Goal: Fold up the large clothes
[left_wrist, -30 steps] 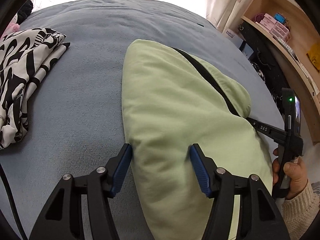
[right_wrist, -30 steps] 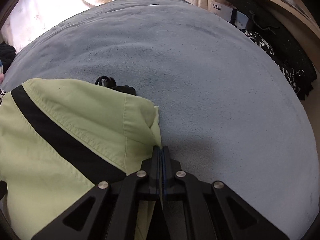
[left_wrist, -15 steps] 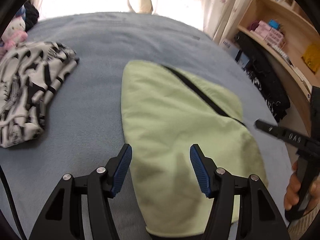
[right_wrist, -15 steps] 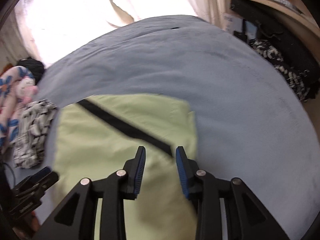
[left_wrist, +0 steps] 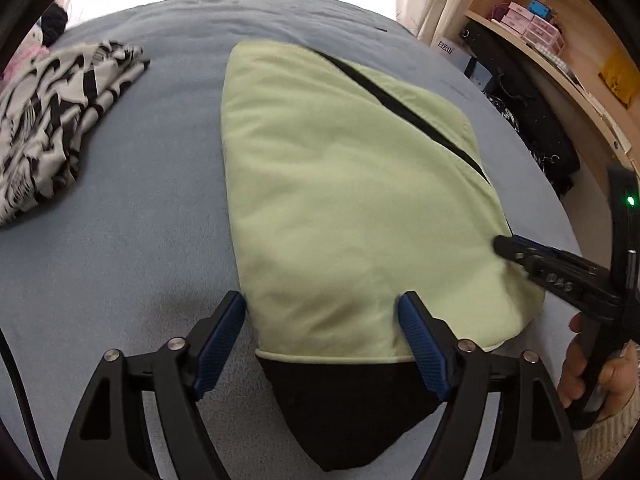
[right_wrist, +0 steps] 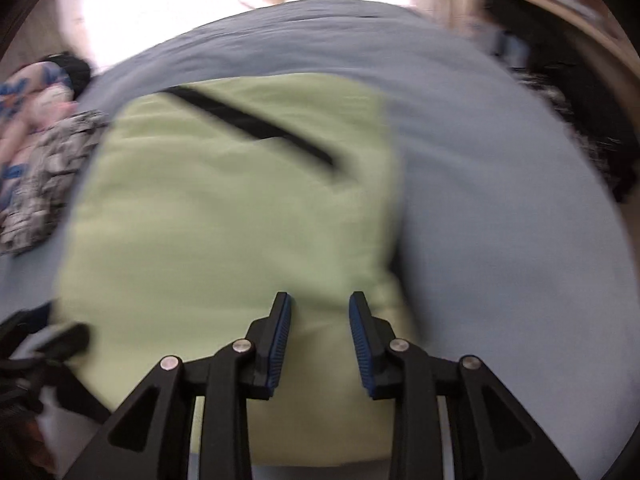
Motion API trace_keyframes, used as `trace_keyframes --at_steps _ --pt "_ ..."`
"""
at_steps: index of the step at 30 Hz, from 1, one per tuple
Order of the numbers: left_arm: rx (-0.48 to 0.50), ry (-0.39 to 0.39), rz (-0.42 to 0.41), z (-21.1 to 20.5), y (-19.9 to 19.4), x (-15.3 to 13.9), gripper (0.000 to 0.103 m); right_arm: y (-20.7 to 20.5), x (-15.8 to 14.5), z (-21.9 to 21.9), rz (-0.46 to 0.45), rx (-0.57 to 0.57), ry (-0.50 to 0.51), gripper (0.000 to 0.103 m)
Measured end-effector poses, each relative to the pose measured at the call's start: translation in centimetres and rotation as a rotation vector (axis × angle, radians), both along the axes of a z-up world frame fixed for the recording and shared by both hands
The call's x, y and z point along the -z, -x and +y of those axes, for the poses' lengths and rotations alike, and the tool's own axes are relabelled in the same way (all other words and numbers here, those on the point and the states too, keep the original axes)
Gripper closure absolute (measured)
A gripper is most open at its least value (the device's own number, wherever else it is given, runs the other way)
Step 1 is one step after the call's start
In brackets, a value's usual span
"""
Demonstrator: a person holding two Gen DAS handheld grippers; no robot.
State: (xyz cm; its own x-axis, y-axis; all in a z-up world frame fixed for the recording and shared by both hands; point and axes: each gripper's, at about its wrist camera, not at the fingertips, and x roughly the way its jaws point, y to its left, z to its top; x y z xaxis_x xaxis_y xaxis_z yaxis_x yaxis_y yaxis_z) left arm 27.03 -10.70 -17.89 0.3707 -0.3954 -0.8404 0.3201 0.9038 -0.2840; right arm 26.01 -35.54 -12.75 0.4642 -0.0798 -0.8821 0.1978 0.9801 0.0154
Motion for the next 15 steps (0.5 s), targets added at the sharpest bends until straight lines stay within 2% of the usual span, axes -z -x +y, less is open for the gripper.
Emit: trace_keyframes --at_steps 1,2,3,6,12,15 --pt "-0.011 0.01 0.014 0.2 -0.1 0.3 0.022 0.4 0.0 -0.7 0.007 0.03 0.025 0.069" --pt "-0.022 0.021 0.026 0.4 -0.2 0.6 0.019 0.6 0.2 -1.4 0.015 0.056 0.03 0.056" --pt "-0.028 0.026 0.034 0.3 -0.3 0.8 0.018 1.0 0.4 -2.2 0.012 0.07 -0.007 0.054" --pt "-0.032 0.032 0.043 0.2 -0.4 1.0 0.018 1.5 0.7 -3.6 0.008 0.099 -0.107 0.053" --pt "0.017 -0.029 0.032 -1.3 0.0 0.8 0.014 1.7 0.7 -2.9 -0.001 0.108 -0.082 0.053" --pt "0.022 -0.035 0.053 -1.7 -0.1 0.9 0.013 1.5 0.7 -2.9 0.0 0.12 -0.081 0.048"
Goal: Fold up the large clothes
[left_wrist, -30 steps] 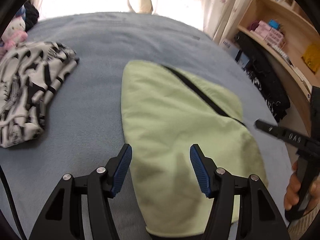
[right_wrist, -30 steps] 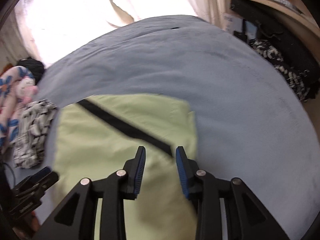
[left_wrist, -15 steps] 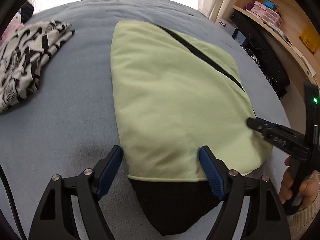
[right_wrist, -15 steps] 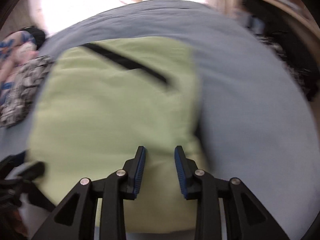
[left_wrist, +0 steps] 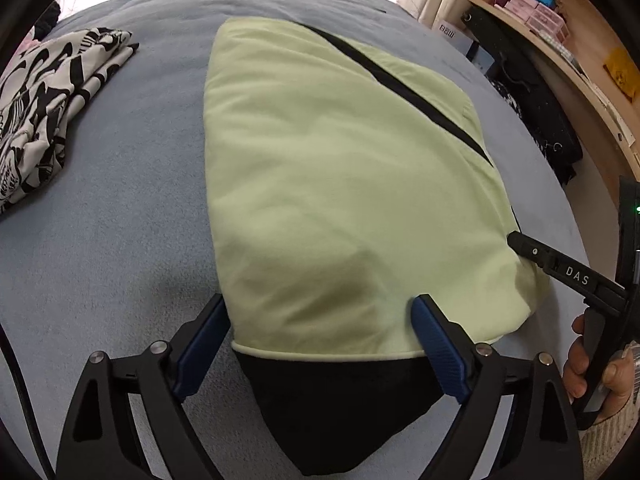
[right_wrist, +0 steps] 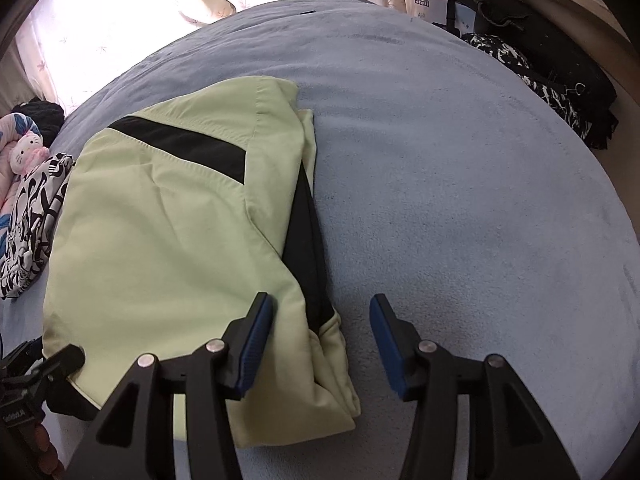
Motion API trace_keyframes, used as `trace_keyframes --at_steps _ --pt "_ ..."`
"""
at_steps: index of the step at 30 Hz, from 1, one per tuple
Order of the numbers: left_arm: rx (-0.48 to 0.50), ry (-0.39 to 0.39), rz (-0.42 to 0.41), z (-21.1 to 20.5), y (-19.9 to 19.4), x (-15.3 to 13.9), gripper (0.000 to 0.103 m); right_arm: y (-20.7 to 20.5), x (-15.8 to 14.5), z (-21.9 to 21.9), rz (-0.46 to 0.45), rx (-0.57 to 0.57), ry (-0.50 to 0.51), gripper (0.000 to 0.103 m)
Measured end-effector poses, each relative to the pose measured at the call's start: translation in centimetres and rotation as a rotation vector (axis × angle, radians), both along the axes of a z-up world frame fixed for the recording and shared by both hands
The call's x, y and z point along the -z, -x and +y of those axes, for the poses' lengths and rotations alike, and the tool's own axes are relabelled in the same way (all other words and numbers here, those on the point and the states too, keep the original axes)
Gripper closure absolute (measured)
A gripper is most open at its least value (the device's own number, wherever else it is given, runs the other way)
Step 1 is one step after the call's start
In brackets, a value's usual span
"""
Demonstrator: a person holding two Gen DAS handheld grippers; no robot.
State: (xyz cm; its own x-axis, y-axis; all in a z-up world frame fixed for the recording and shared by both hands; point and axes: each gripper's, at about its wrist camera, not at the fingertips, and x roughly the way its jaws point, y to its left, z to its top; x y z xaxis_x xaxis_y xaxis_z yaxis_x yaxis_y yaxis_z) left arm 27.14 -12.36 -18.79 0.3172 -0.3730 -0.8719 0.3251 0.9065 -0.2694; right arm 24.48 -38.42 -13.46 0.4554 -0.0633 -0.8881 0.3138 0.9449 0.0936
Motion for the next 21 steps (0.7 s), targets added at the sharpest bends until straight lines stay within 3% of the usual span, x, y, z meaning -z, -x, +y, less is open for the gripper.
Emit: trace_keyframes --at_steps 3,11,17,21 --pt "-0.006 -0.006 -0.007 -0.2 0.1 -0.1 0.013 0.1 0.1 -0.4 0.004 0.017 0.009 0.04" --pt "-0.021 -0.001 -0.02 -0.5 0.6 -0.2 0.013 0.4 -0.4 0.7 0.013 0.005 0.059 0.04" --pt "-0.017 0.023 0.024 0.5 1.2 -1.6 0.013 1.4 -2.0 2.1 0.04 -0.027 0.11 0.039" --pt "-0.044 0.043 0.019 1.6 2.1 -3.3 0.013 2.8 -3.5 2.6 0.041 -0.043 0.072 0.039"
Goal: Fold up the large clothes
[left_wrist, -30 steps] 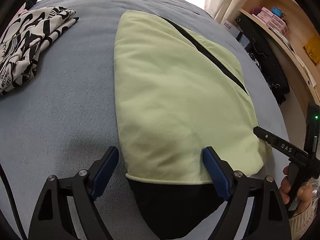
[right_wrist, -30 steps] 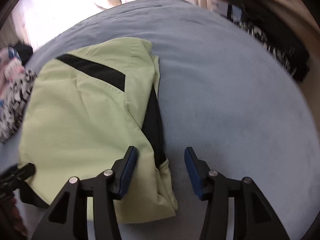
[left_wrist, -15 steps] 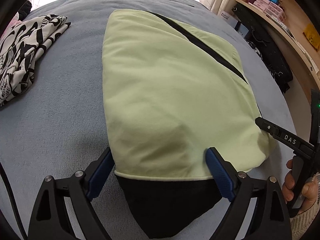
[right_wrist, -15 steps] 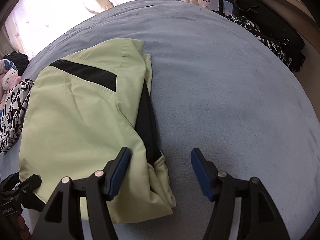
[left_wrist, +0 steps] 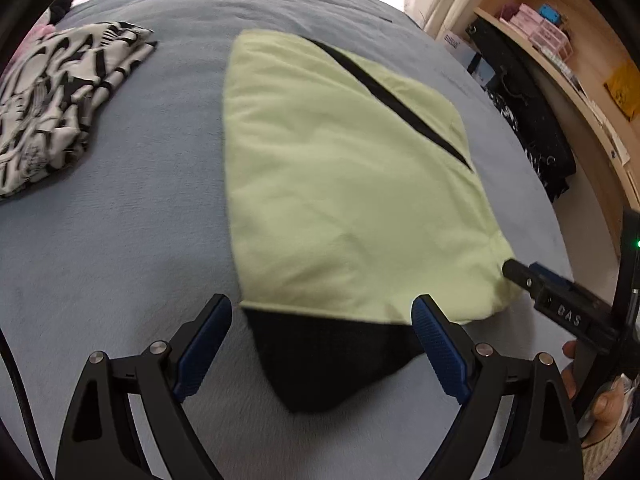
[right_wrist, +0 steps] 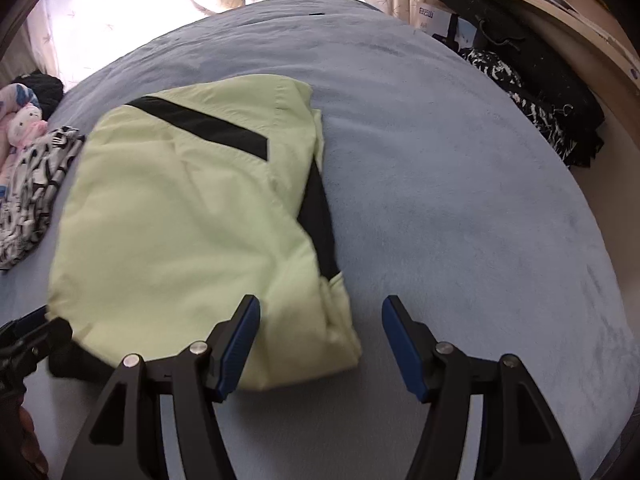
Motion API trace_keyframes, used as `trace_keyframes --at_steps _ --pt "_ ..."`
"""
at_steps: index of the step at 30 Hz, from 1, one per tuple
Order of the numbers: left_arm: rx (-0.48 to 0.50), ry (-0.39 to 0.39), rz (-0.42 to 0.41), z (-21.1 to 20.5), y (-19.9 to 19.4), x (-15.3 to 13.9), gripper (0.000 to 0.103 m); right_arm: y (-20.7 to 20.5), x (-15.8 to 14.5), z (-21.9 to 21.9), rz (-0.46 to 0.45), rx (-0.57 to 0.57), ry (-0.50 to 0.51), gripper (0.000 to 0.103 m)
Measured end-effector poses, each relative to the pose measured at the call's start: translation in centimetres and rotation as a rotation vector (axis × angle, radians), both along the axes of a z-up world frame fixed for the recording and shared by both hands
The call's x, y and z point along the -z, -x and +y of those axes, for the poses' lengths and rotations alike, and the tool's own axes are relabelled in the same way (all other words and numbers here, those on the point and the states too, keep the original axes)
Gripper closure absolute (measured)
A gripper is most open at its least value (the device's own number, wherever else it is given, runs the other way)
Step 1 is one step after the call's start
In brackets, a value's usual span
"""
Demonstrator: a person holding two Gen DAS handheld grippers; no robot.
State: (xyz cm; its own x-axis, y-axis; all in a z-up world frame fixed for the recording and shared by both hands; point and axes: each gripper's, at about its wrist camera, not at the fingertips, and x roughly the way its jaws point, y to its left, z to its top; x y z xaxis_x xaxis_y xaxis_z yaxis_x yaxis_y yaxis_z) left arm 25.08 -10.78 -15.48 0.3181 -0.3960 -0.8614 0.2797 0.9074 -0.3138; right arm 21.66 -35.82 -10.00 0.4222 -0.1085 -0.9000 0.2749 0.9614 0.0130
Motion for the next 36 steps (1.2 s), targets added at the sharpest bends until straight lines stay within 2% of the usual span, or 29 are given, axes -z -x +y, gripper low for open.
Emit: trace_keyframes --at_steps 3,7,12,15,21,25,28,33,36 --pt "-0.009 -0.001 -0.022 0.8 1.0 -1.7 0.013 1.1 -1.3 0.6 0.001 -0.012 0.026 0.039" --pt "0.002 -0.005 -0.052 1.6 2.2 -4.2 0.013 2.5 -3.6 2.1 -0.027 -0.096 0.075 0.039" --pt "0.031 -0.017 -0.081 2.3 2.7 -7.0 0.013 3.8 -7.6 2.7 -0.076 -0.159 0.021 0.039" --pt "0.034 0.004 -0.078 3.0 2.5 -8.3 0.013 3.6 -9.6 2.3 -0.091 -0.179 -0.027 0.039" --pt "0.033 0.056 -0.042 3.1 0.1 -9.1 0.013 1.8 -11.6 0.3 -0.112 -0.195 -0.091 0.039" --pt "0.102 0.105 0.011 1.8 -1.7 -7.3 0.013 -0.8 -9.9 -2.4 -0.08 -0.185 -0.194 0.036" --pt "0.129 0.135 0.033 0.9 -3.1 -5.3 0.013 -3.1 -7.3 -4.5 -0.049 -0.189 -0.304 0.036" --pt "0.114 0.207 0.087 0.5 -5.7 -1.2 0.013 -6.3 -1.8 -6.7 0.014 -0.203 -0.466 0.035" --pt "0.098 0.226 0.095 0.4 -6.7 0.8 0.013 -7.5 1.2 -7.4 0.046 -0.205 -0.508 0.035"
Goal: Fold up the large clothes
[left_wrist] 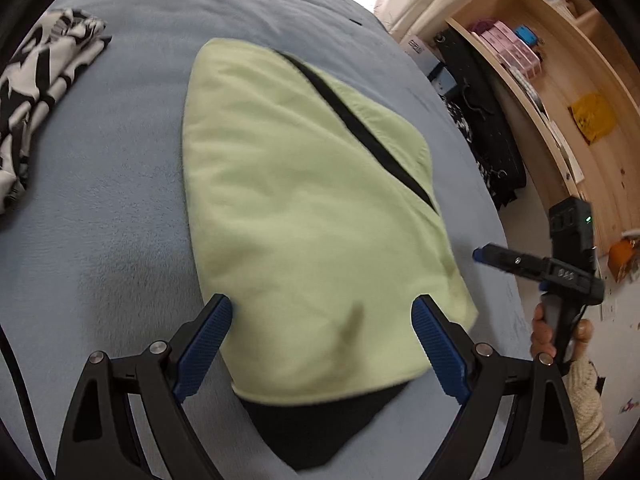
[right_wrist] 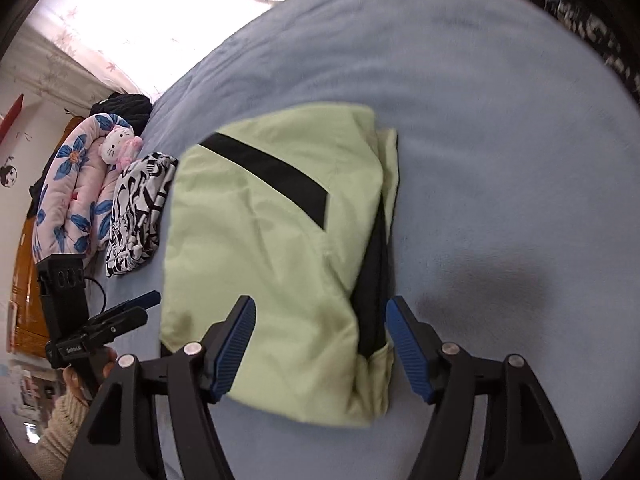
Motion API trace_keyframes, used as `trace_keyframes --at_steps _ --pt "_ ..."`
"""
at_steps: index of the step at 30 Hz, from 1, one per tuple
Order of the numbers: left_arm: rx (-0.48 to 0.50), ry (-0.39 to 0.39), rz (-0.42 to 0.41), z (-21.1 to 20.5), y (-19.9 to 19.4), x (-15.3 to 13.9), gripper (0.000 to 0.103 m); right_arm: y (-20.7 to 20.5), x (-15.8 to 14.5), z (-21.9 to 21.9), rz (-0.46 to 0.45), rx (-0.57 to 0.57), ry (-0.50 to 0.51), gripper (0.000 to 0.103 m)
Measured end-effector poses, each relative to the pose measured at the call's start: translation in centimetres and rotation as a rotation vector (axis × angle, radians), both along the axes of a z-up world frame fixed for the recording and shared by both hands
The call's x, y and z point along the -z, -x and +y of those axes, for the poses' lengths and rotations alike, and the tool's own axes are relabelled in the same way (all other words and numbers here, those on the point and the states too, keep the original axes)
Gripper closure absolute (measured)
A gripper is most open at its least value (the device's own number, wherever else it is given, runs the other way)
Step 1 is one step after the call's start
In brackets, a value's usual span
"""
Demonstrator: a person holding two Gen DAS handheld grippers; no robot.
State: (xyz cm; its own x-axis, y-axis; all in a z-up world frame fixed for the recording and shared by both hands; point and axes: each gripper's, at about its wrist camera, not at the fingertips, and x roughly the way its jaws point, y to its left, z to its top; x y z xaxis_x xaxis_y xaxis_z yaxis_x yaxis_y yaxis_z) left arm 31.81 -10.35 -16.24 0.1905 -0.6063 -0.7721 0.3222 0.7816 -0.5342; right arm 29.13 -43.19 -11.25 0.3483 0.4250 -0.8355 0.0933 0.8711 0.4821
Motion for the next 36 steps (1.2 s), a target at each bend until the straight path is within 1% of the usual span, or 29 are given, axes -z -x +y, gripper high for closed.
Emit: trace_keyframes --at_steps 3,6,9,11,15,18,20,25,28,31,34,36 --pt "0.005 0.015 -0.025 -0.1 -0.7 0.9 0.013 -0.7 2.5 -0.5 0.03 0.001 -0.033 0.035" --pt "0.005 0.021 -0.045 -0.2 -1.3 1.4 0.013 -1.2 4.5 -0.8 0.053 -0.005 -0.043 0.035" --pt "0.003 0.027 -0.066 -0.1 -1.8 1.5 0.013 -1.4 5.3 -1.0 0.037 -0.018 -0.107 0.033" --pt "0.001 0.046 -0.071 0.2 -1.9 1.4 0.013 -1.6 5.4 -1.2 0.016 -0.028 -0.173 0.028" --pt "-0.009 0.056 -0.086 1.5 -1.8 1.1 0.013 -2.5 5.9 -0.4 0.008 -0.077 -0.258 0.028" --pt "-0.018 0.064 -0.056 2.6 -2.0 1.9 0.013 -3.4 6.1 1.1 -0.001 -0.115 -0.238 0.025" --pt "-0.024 0.068 -0.028 2.8 -2.4 2.9 0.013 -4.0 6.3 1.6 -0.009 -0.121 -0.246 0.025" --pt "-0.014 0.122 0.03 2.0 -3.0 5.1 0.013 -5.0 7.1 1.9 -0.023 -0.094 -0.264 0.025" --pt "0.004 0.131 0.026 0.8 -3.2 5.8 0.013 -4.9 7.2 2.0 -0.032 -0.093 -0.267 0.025" --pt "0.006 0.122 0.015 0.0 -3.3 5.9 0.011 -4.5 7.1 2.1 -0.054 -0.109 -0.229 0.026" --pt "0.002 0.085 0.001 -0.8 -3.4 5.7 0.011 -4.4 6.9 2.9 -0.076 -0.119 -0.159 0.03" --pt "-0.001 0.044 -0.014 -1.5 -3.3 5.4 0.011 -4.3 6.7 3.3 -0.085 -0.116 -0.1 0.035"
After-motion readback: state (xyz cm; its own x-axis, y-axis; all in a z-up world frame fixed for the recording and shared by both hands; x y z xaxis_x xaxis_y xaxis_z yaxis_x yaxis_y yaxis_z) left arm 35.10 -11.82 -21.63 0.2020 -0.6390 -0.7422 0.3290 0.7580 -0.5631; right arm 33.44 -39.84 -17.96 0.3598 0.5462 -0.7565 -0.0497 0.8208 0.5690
